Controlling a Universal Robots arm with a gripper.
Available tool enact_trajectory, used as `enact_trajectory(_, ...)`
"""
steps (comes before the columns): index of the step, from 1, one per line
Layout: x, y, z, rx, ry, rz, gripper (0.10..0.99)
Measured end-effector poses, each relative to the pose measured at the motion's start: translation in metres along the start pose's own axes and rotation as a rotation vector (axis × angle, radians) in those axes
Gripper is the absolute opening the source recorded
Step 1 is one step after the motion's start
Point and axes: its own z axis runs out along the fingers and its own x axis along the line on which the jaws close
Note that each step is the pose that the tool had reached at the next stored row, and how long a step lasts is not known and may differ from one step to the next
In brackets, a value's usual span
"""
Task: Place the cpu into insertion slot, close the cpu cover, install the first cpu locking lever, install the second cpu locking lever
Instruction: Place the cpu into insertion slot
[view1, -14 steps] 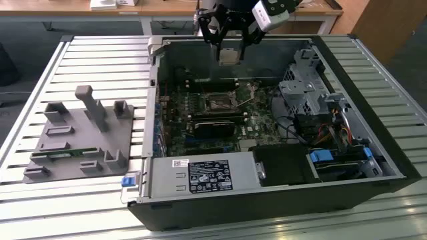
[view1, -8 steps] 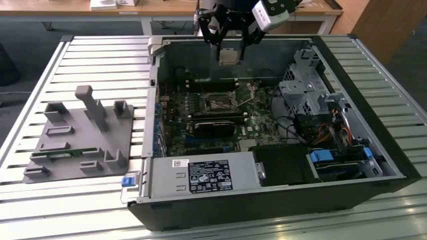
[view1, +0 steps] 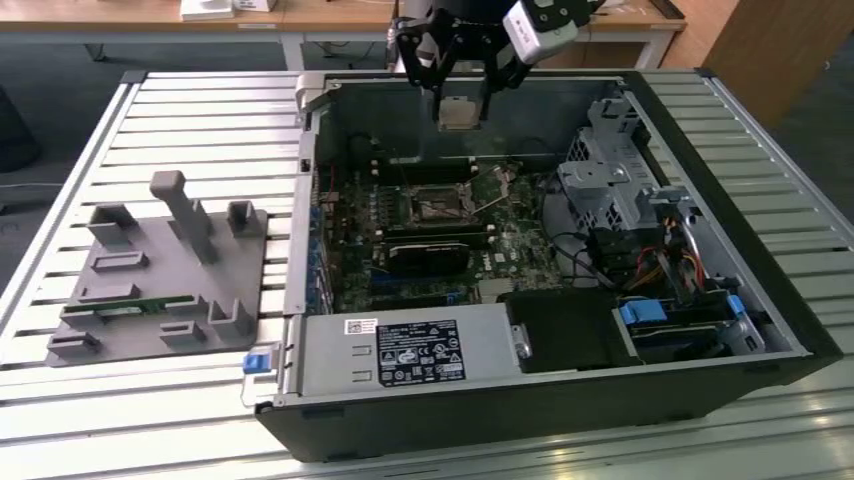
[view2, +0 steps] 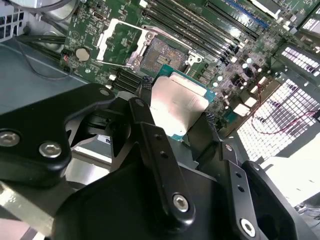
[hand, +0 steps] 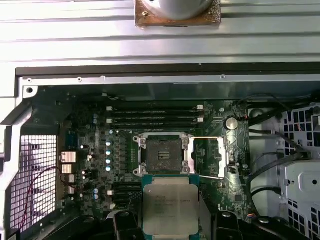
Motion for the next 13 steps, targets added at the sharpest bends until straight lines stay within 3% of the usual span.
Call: enact_trajectory(13, 0.0, -0.0001, 0.0009, -0.003, -0.0181, 0.203, 0.537)
